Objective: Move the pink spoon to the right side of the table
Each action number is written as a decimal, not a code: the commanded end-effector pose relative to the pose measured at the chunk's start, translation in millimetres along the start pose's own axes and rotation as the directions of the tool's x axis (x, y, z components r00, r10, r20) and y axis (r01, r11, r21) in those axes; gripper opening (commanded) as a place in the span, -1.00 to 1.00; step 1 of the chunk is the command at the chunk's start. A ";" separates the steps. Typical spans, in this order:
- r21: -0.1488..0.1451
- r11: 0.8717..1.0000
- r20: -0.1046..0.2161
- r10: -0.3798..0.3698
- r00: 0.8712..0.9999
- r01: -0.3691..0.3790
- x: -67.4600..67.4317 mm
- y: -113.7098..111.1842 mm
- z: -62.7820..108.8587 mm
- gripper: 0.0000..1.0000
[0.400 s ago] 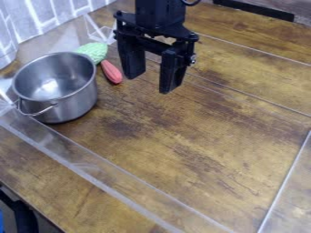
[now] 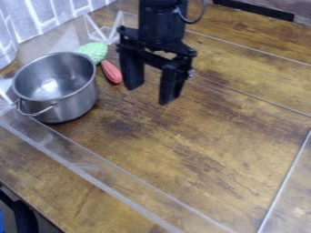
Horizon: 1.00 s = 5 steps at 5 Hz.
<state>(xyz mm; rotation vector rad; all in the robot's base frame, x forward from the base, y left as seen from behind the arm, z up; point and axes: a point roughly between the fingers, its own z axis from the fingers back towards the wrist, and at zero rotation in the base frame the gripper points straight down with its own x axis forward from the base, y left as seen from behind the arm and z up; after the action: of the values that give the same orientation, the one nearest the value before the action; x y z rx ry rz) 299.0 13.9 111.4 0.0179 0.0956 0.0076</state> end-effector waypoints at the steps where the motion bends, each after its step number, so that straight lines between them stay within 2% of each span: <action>1: 0.028 0.999 0.059 0.026 0.998 -0.027 3.9 26.7 10.6 1.00; 2: 0.042 0.999 0.044 -0.002 0.999 0.000 -1.6 21.1 6.3 1.00; 4: 0.061 0.998 0.026 0.021 0.999 -0.023 0.4 20.3 -3.7 1.00; 5: 0.067 0.996 0.010 0.057 0.998 -0.058 -3.1 17.5 -15.8 1.00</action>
<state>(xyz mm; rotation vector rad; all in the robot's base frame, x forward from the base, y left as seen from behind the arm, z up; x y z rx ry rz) 290.3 37.1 87.0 0.0794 0.1248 0.0757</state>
